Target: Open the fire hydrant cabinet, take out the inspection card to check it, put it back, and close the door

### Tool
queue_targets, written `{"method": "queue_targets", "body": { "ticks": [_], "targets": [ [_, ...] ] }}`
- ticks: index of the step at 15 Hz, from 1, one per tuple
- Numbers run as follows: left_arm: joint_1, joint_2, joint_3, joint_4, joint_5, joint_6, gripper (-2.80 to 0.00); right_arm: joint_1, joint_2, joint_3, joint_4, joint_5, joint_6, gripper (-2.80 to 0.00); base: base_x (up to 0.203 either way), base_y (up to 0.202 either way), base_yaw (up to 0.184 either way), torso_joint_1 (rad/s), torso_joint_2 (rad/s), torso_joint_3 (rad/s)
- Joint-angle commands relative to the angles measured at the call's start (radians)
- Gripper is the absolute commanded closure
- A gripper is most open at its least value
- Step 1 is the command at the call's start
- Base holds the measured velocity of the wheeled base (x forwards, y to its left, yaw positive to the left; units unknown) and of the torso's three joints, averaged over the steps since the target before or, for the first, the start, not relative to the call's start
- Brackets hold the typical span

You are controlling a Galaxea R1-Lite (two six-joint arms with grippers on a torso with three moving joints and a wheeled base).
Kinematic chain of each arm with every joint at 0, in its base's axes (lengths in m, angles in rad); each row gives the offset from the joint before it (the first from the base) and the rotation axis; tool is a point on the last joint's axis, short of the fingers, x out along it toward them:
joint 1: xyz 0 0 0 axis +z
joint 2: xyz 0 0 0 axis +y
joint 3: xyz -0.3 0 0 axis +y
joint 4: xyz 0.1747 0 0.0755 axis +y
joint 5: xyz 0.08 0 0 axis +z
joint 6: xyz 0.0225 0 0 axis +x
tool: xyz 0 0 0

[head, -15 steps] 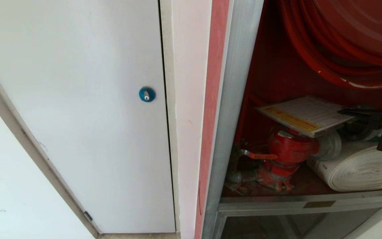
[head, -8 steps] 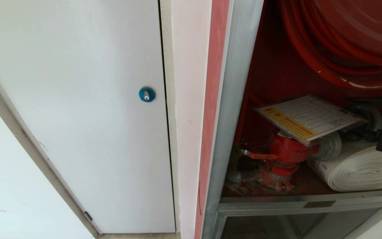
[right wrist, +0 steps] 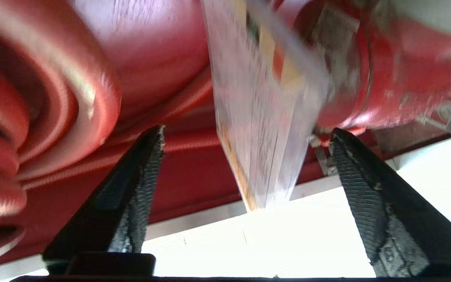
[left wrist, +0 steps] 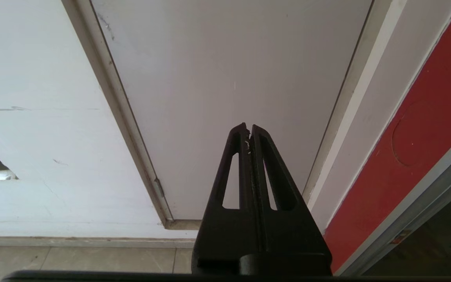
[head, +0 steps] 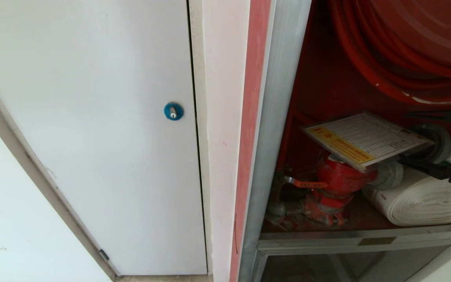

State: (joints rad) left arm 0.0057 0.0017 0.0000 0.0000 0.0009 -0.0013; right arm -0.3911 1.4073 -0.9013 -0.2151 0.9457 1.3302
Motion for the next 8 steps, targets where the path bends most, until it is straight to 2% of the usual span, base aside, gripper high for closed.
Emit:
{"method": "queue_targets", "body": {
  "ticks": [1, 8],
  "targets": [
    [0.000, 0.001, 0.002, 0.000, 0.001, 0.000, 0.00, 0.000, -0.063, 0.010, 0.019, 0.007, 0.006, -2.80, 0.000, 0.000, 0.000, 0.000, 0.00, 0.000],
    [0.000, 0.001, 0.002, 0.000, 0.001, 0.000, 0.00, 0.000, -0.180, 0.008, 0.206, 0.010, -0.011, -2.80, 0.000, 0.000, 0.000, 0.000, 0.00, 0.000]
  ]
}}
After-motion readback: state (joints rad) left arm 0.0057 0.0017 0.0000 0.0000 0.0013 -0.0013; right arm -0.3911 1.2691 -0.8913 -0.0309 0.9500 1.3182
